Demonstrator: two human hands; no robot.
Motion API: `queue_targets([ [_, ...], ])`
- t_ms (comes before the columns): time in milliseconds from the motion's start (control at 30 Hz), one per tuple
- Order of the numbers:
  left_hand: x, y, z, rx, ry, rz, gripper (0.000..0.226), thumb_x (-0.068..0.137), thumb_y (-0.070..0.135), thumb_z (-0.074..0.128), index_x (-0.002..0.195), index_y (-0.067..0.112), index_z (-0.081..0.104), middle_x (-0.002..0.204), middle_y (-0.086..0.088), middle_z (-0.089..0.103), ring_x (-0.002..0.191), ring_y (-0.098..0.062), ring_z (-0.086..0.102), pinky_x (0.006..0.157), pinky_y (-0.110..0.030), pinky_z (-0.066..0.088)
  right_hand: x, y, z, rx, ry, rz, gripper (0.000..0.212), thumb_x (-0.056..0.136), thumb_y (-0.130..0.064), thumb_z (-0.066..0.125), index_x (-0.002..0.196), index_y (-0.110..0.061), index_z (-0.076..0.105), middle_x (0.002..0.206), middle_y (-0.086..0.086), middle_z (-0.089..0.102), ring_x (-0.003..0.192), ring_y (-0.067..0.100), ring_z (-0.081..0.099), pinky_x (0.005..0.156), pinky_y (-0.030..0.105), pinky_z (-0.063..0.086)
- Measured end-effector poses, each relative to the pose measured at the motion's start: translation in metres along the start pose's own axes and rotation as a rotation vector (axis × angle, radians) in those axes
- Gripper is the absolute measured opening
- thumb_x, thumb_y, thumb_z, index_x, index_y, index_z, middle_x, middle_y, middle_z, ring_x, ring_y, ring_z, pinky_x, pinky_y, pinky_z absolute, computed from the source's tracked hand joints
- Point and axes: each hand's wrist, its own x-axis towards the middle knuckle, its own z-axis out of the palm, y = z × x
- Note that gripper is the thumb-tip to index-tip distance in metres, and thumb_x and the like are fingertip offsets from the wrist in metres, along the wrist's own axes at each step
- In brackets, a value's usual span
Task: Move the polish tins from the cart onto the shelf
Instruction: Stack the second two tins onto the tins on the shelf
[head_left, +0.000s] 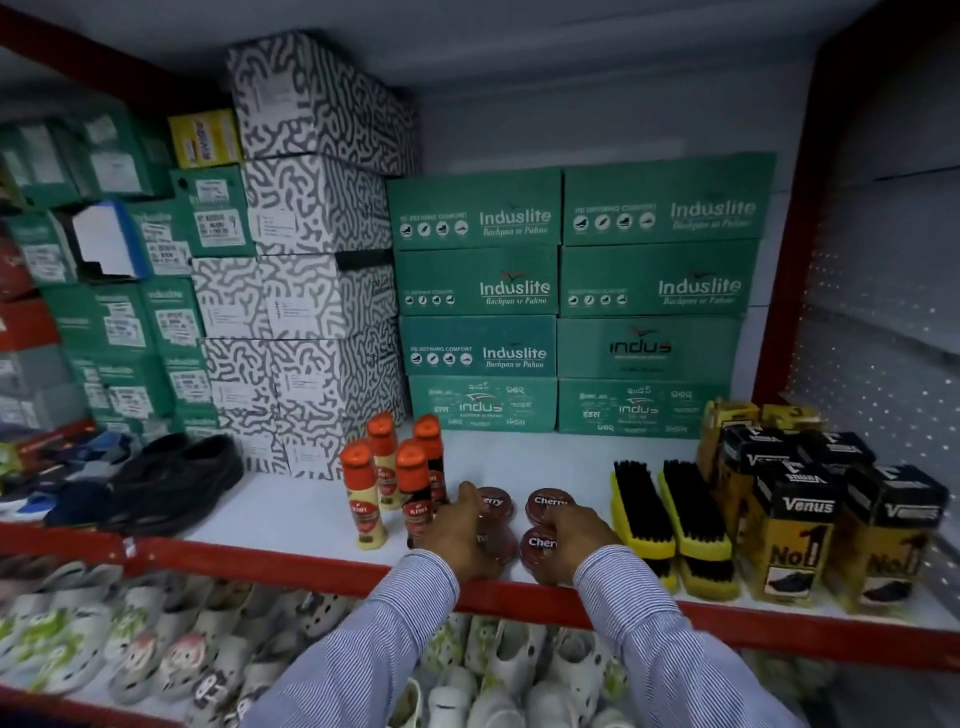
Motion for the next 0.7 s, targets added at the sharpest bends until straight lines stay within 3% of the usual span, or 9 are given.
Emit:
queue_targets([
  [100,0.002,-0.002,0.001,-0.087,-0.04,-0.027,0.071,0.064,0.015,0.085,0.122,0.016,0.042,0.124,-0.012,0.06,0.11,-0.029,0.062,0.1,-0.039,0.053,0.004,0.003,0.001,-0.012,-0.027,0.004,0.064,0.074,-0.03,0.074,0.134,-0.023,0.052,0.136,0.008,0.058,0.122,0.027,0.058,0.099,0.028,0.046],
  [267,0.005,-0.006,0.0,-0.078,-0.005,0.035,0.058,0.072,0.015,0.082,0.121,0.014,0.051,0.123,-0.007,0.061,0.113,-0.025,0.061,0.098,-0.026,0.048,0.009,0.008,-0.003,-0.026,-0.027,0.014,0.072,0.068,-0.032,0.079,0.135,-0.023,0.054,0.136,0.007,0.059,0.122,0.025,0.059,0.103,0.028,0.047],
  [433,0.02,0.004,-0.004,-0.094,0.135,0.081,0.039,0.079,0.018,0.073,0.116,0.012,0.061,0.116,-0.011,0.07,0.11,-0.028,0.065,0.088,-0.026,0.049,0.026,0.006,-0.011,0.051,0.12,-0.003,0.03,0.075,-0.022,0.067,0.104,-0.022,0.073,0.113,0.009,0.072,0.103,0.029,0.067,0.089,0.035,0.055],
  [567,0.029,0.01,0.001,-0.125,0.198,0.067,0.044,0.084,0.027,0.071,0.123,0.008,0.062,0.123,-0.015,0.068,0.115,-0.03,0.063,0.096,-0.032,0.049,0.038,0.002,-0.004,0.121,0.194,-0.003,0.023,0.077,-0.023,0.065,0.098,-0.02,0.077,0.107,0.007,0.076,0.101,0.028,0.069,0.087,0.036,0.056],
  [700,0.036,0.008,0.01,-0.156,0.223,0.029,0.032,0.078,0.036,0.073,0.094,0.008,0.072,0.1,-0.013,0.076,0.098,-0.032,0.07,0.078,-0.03,0.053,0.056,0.007,0.008,0.132,0.2,0.029,0.022,0.075,-0.025,0.066,0.091,-0.022,0.08,0.101,0.008,0.077,0.096,0.028,0.07,0.081,0.034,0.058],
])
